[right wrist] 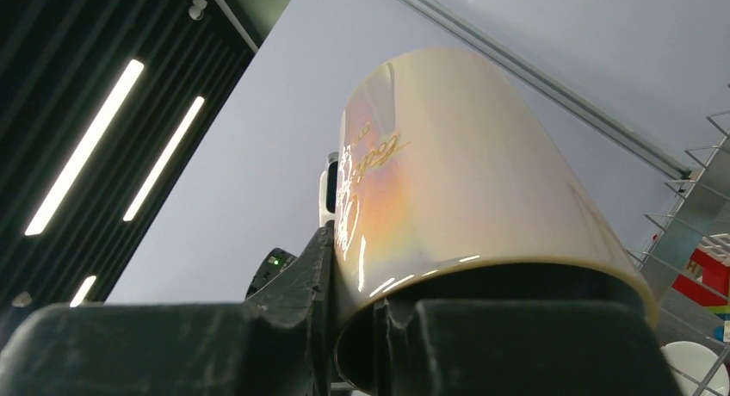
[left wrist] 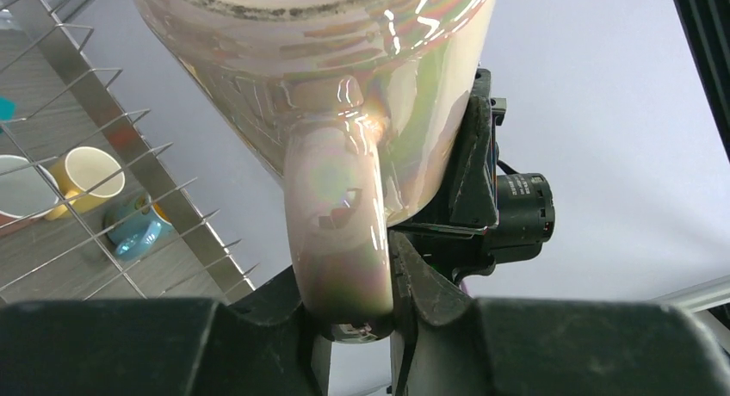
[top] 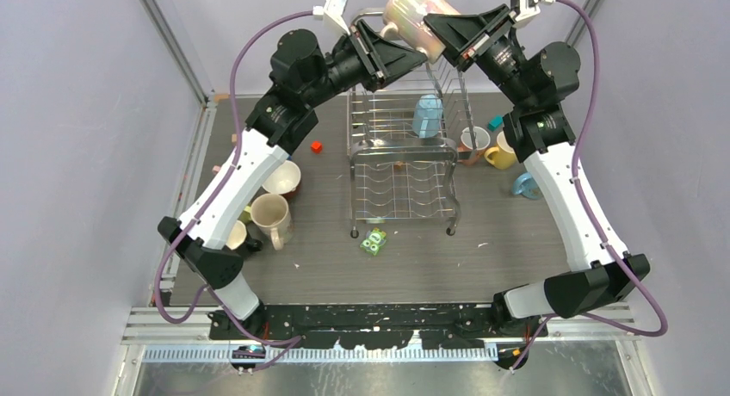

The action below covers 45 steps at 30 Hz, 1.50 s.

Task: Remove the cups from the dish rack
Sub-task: Place the cup at the center of the board.

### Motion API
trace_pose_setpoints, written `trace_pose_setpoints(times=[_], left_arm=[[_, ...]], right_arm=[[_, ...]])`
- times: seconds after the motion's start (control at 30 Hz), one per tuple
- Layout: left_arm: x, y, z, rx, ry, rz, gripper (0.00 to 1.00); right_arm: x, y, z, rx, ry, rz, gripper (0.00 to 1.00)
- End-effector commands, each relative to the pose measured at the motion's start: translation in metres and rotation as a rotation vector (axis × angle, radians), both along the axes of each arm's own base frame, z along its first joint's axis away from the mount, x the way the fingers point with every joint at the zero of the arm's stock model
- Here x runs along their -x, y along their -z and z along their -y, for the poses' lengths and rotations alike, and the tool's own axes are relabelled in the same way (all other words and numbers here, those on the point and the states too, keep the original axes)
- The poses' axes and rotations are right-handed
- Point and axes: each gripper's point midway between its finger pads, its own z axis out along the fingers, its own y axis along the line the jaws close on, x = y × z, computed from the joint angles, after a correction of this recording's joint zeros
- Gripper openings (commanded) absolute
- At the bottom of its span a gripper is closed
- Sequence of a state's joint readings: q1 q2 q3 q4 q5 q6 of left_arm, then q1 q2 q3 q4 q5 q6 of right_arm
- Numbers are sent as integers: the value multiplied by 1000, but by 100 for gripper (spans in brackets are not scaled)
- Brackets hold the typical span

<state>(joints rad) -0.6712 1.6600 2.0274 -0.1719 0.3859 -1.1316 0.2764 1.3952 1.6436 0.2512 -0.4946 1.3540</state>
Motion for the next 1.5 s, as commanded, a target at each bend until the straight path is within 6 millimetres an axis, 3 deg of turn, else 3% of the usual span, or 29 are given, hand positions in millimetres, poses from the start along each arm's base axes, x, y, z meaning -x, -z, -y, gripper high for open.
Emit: trace_pose_setpoints(times=[0.0, 0.13, 0.43, 0.53, 0.7, 1.23, 1.47], left_arm=[[37, -57, -22, 85, 17, 236, 25], [38, -52, -23, 60, 14, 248, 55], [41, -38, -35, -22, -38, 286, 99], [43, -39, -41, -48, -60, 313, 100], [45, -37, -47, -98, -83, 344, 100], [54, -29, -76, -182, -166, 412, 100], [53, -24, -80, -211, -179, 421, 100]], right_arm=[[15, -21, -3, -25, -22, 78, 1], [17, -31, 0, -28, -3, 105, 1], [31, -63, 12, 35, 93, 154, 1], [34, -70, 17, 64, 138, 166, 1], [31, -62, 32, 139, 260, 134, 1], [55, -58, 123, 350, 765, 95, 1], [56, -35, 156, 473, 925, -6, 1]])
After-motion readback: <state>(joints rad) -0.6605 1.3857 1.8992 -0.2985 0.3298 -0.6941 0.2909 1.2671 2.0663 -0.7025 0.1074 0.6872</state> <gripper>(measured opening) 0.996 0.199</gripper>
